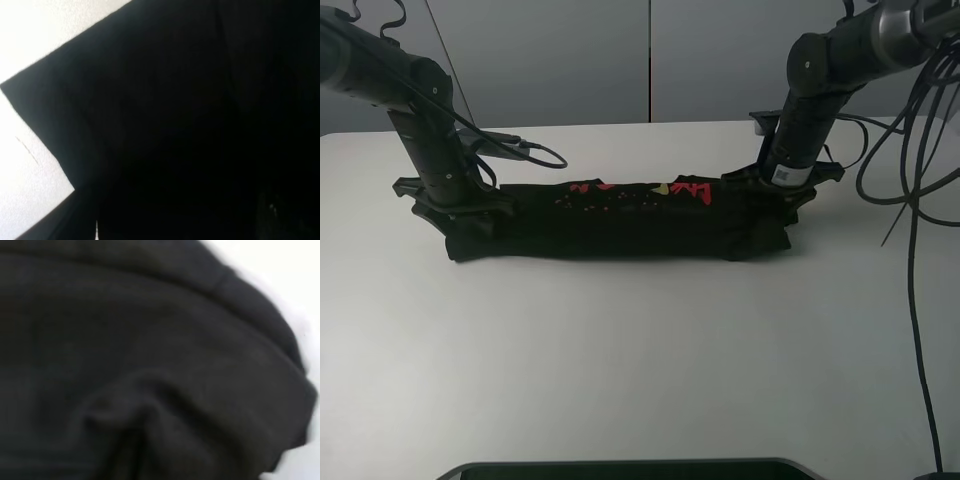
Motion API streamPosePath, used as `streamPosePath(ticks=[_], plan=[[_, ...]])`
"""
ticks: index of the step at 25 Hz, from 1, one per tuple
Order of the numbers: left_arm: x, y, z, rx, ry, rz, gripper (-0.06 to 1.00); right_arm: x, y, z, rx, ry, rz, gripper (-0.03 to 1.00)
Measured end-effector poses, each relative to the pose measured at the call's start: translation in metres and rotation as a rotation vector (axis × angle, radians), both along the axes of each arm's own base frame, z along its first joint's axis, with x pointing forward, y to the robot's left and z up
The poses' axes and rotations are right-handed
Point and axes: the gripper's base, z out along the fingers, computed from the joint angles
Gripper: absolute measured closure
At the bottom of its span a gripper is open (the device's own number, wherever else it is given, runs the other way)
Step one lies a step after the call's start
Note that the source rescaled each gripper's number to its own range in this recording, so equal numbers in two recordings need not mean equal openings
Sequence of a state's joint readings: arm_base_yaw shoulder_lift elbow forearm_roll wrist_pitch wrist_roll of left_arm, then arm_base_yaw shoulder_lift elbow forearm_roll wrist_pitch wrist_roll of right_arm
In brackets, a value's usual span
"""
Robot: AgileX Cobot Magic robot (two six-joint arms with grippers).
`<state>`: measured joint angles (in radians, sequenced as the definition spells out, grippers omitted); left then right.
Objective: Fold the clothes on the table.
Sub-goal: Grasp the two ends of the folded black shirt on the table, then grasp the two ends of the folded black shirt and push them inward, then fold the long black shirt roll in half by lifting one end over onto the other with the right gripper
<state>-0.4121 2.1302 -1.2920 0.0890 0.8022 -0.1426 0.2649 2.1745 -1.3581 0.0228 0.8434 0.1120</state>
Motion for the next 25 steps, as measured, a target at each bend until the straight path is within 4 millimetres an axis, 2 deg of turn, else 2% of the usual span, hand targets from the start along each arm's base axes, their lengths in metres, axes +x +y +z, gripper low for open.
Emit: streamPosePath(ticks=[1,10,14,20,25], plan=[[0.000,0.000,0.000,0.000,0.000,0.000,0.10,0.000,0.001,0.000,0.004,-0.001,0.000,0.79],[0.000,0.000,0.000,0.000,0.000,0.000,0.10,0.000,0.001,0.001,0.011,0.003,0.014,0.78],[0.000,0.000,0.000,0.000,0.000,0.000,0.10,-0.004,0.001,0.011,0.013,0.020,0.037,0.78],[0.001,0.000,0.001,0.001,0.000,-0.012,0.10,-0.011,0.005,0.057,0.091,-0.028,0.065,0.78],[0.001,0.000,0.001,0.002,0.000,-0.015,0.10,-0.013,0.017,0.092,0.234,-0.025,0.094,0.78]])
